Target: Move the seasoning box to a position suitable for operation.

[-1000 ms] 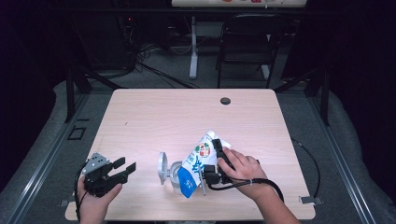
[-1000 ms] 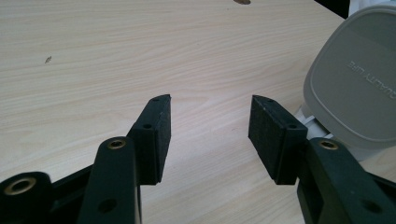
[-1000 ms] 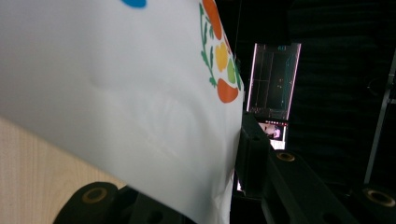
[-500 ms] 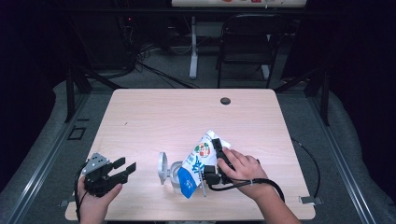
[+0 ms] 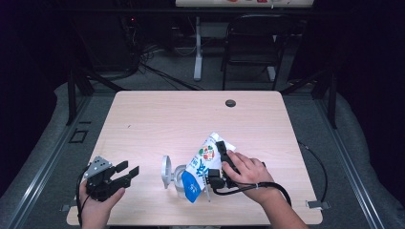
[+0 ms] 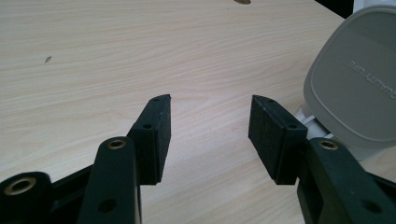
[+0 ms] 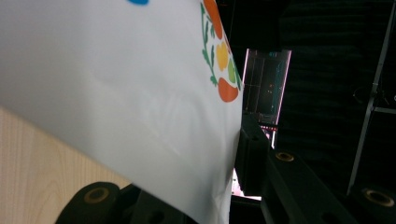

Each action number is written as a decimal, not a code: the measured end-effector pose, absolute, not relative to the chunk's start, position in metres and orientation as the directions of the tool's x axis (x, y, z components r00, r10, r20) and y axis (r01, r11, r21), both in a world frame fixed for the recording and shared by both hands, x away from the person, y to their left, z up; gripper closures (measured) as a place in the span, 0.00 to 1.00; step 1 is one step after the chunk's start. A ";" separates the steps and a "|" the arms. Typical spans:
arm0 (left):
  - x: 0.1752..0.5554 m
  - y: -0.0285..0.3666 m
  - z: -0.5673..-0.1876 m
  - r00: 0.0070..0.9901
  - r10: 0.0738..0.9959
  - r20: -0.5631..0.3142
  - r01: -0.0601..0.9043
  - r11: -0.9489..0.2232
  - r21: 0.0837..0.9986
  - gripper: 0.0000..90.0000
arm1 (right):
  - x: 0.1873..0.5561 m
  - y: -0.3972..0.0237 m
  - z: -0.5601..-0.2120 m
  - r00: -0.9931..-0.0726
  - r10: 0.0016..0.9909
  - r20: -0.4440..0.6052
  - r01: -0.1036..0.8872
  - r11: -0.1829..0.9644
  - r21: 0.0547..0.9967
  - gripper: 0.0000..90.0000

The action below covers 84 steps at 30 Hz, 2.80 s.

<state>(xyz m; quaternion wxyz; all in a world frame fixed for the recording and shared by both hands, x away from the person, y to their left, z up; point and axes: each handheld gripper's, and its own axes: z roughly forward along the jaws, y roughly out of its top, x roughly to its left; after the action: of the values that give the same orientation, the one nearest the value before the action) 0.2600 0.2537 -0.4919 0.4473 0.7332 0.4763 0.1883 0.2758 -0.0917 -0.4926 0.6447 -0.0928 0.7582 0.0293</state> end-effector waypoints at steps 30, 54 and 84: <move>0.260 0.254 -0.492 0.474 0.867 -0.151 0.530 -0.144 0.836 0.55 | 0.275 -0.091 -0.491 -0.138 -0.105 -0.985 -0.196 0.978 -0.077 0.84; 0.260 0.254 -0.492 0.472 0.868 -0.153 0.531 -0.142 0.836 0.55 | 0.274 -0.089 -0.490 -0.126 -0.117 -0.985 -0.199 0.976 -0.090 0.85; 0.260 0.254 -0.492 0.471 0.868 -0.155 0.535 -0.141 0.833 0.55 | 0.274 -0.092 -0.490 -0.156 -0.076 -0.985 -0.185 0.982 -0.046 0.85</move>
<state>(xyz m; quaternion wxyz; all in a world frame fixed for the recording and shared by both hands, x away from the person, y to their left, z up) 0.2601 0.2541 -0.4923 0.4469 0.7320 0.4792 0.1867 0.2743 -0.0915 -0.4899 0.6438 -0.0860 0.7592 0.0426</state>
